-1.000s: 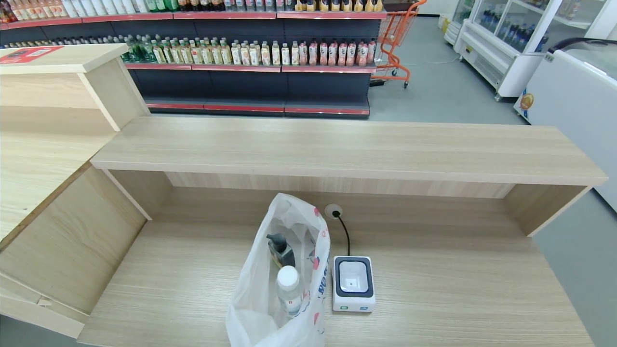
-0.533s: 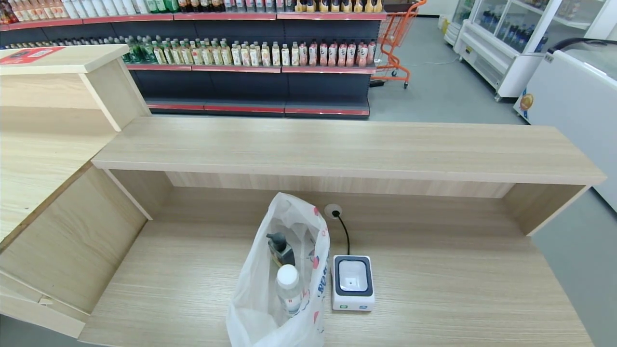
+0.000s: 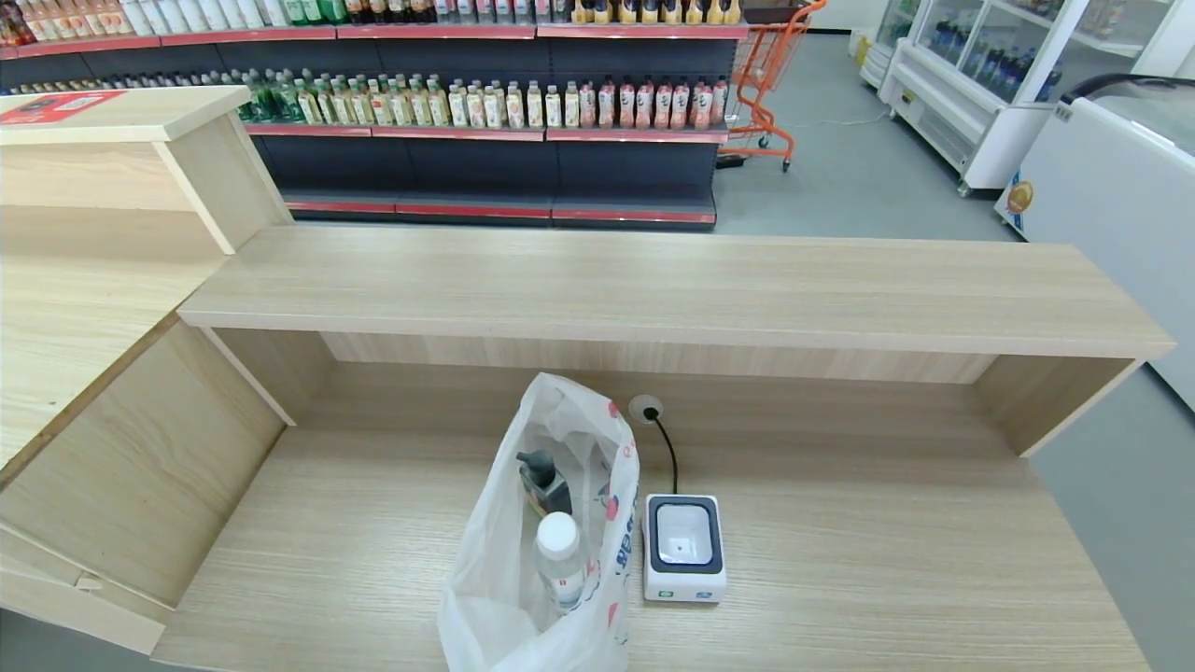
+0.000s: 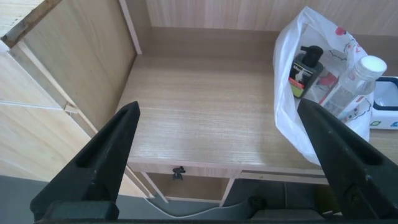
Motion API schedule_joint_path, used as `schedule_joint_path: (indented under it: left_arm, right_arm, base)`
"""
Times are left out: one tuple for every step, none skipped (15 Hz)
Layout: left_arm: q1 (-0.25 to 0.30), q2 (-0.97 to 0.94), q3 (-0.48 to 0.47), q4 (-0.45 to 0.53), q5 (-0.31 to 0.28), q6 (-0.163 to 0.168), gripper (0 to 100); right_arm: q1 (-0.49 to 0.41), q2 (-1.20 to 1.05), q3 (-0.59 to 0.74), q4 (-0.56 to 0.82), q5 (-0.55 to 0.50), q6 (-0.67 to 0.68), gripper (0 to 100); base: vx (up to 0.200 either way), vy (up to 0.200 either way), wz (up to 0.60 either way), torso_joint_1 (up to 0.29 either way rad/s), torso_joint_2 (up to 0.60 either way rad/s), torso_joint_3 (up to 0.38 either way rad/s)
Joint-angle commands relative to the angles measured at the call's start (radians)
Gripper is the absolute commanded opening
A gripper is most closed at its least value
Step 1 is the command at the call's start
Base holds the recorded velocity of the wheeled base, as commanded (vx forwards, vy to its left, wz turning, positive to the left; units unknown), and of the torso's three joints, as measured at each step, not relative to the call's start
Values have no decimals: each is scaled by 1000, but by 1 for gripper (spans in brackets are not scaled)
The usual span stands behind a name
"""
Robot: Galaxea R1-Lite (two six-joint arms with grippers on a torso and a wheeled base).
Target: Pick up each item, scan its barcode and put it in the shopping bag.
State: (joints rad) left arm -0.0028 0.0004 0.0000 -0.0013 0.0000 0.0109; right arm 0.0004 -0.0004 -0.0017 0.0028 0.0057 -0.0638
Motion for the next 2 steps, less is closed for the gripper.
schedule_joint_path:
  left_arm:
    - [0, 0, 0, 0, 0, 0, 100]
    - [0, 0, 0, 0, 0, 0, 100]
  right_arm:
    - [0, 3, 0, 0, 0, -1, 0]
    - [1, 2, 0, 0, 0, -1, 0]
  base:
    - [0, 0, 0, 0, 0, 0]
    - [0, 0, 0, 0, 0, 0]
